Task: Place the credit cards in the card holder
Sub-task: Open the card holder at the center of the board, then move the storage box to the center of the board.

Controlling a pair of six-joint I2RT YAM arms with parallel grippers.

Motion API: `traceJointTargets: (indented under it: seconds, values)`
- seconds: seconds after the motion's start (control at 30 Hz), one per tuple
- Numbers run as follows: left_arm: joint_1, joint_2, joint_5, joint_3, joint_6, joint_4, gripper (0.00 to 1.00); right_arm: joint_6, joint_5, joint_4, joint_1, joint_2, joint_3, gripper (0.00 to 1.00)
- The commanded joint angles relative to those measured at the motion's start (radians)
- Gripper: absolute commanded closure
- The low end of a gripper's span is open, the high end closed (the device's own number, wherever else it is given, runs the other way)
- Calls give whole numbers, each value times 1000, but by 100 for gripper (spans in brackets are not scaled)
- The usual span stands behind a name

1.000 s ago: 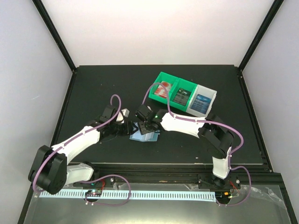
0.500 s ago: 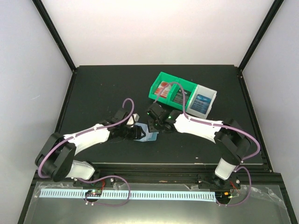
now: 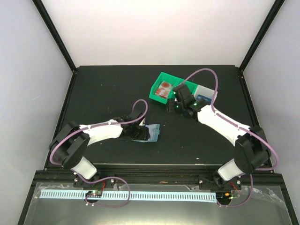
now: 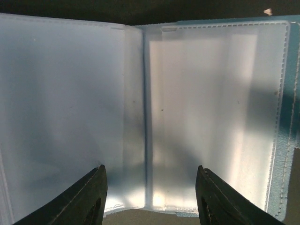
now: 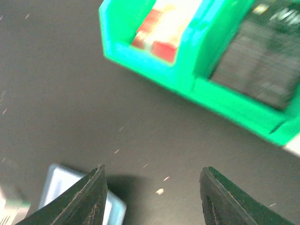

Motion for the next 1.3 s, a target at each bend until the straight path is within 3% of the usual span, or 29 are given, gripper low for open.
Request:
traceJointTargets:
  seconds: [0.0,0.23,0.47,0.67,0.97,1.27]
  values:
    - [-33,59,-153,47,-13,-118,46,-116,65,-32,-105,21,56,43]
    - [-86,159,-271,79,-12,-225,46,-198,80,-76,-218,206,205,45]
    - [-122,229,-381,87,-29,-289,49,-258,123,-156,-217,414,397,66]
    - [-127,233,-382,67,-22,-267,51,-265,198,-192,-217,513,461,68]
    - [-129,234,-342,47,-3,-215,51,-267,291,-240,-188,544,409,70]
    - [-129,215,-338,37,30,-175,52,-247,153,-249,-144,470,293,68]
